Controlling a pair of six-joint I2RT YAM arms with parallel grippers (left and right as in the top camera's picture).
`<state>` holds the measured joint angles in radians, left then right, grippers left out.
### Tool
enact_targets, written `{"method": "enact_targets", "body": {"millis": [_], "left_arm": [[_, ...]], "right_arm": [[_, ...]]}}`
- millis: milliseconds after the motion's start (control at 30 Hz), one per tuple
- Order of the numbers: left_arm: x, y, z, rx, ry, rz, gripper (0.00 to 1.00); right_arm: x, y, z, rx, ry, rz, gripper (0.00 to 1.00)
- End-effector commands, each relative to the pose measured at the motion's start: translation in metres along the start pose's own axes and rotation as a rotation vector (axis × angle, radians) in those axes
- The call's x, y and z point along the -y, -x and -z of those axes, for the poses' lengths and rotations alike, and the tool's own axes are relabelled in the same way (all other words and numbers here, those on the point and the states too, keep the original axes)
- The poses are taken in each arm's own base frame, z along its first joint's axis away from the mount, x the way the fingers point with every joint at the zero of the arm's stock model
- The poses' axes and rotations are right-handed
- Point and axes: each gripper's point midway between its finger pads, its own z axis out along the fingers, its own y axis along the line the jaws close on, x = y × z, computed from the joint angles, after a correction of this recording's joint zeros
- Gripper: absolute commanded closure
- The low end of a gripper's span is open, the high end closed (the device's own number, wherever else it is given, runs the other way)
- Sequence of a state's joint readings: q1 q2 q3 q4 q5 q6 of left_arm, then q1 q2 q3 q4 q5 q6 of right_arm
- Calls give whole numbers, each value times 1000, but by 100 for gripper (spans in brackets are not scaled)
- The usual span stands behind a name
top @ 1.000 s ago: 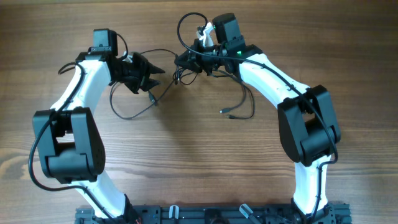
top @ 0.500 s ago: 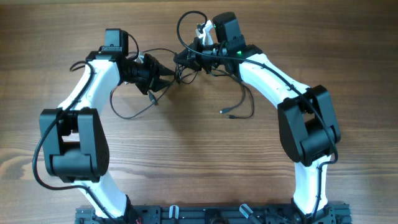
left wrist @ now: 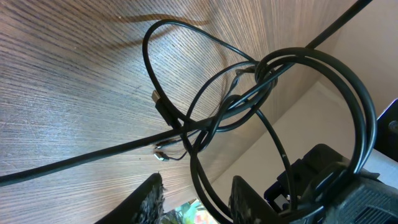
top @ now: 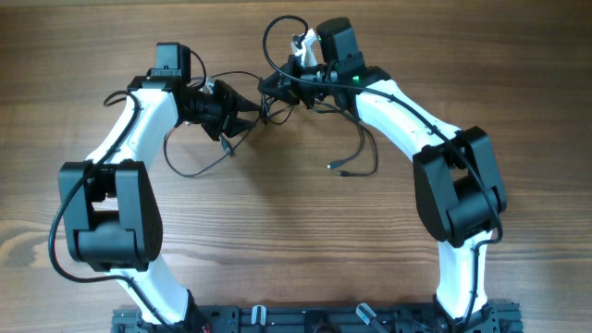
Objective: Untangle cables
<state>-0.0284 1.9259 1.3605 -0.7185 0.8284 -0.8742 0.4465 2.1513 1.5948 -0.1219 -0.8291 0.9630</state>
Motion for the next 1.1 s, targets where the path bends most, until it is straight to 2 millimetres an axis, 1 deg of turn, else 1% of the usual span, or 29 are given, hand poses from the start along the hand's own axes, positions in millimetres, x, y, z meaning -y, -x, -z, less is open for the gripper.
{"method": "enact_targets", "body": {"millis": [0,33,133,167,233,300,400,567,633,700,767,867,1067], "left_arm": [[0,-6,-4,-28,-1,-2,67],[-1,-7,-4,-29,1,1,68],[-4,-10,-4,-40,14,16,82],[-5,-13,-5,-48,19,21,83],[-5,-18,-9,-60,30,17,82],[-4,-23,-13,-69,36,8,77],[-5,-27,-19,-64,55,-11,66],[-6,-32,-25,-66,80,-29,64],[-9,-34,-27,-60,102,-55,64],[-14,-35,-30,-48,134,-78,62],[-24,-33,-33,-7,202,-84,61],[-39,-21,-31,80,295,-92,61],[-60,14,-16,281,444,-113,62]], "right_arm": [[2,2,-3,17,-11,23,95],[2,2,-3,17,-11,24,96],[2,2,-3,17,-11,24,96],[2,2,-3,17,-10,24,96],[1,2,-3,16,-10,24,96],[1,2,-3,16,-10,24,96],[1,0,-3,8,-7,22,96],[0,-2,-3,-4,1,24,96],[0,-2,-3,-4,1,23,96],[0,-2,-3,-4,1,24,96],[0,-2,-3,-4,1,24,96],[0,-1,-2,-2,1,23,96],[-1,0,4,-25,28,13,96]]}}
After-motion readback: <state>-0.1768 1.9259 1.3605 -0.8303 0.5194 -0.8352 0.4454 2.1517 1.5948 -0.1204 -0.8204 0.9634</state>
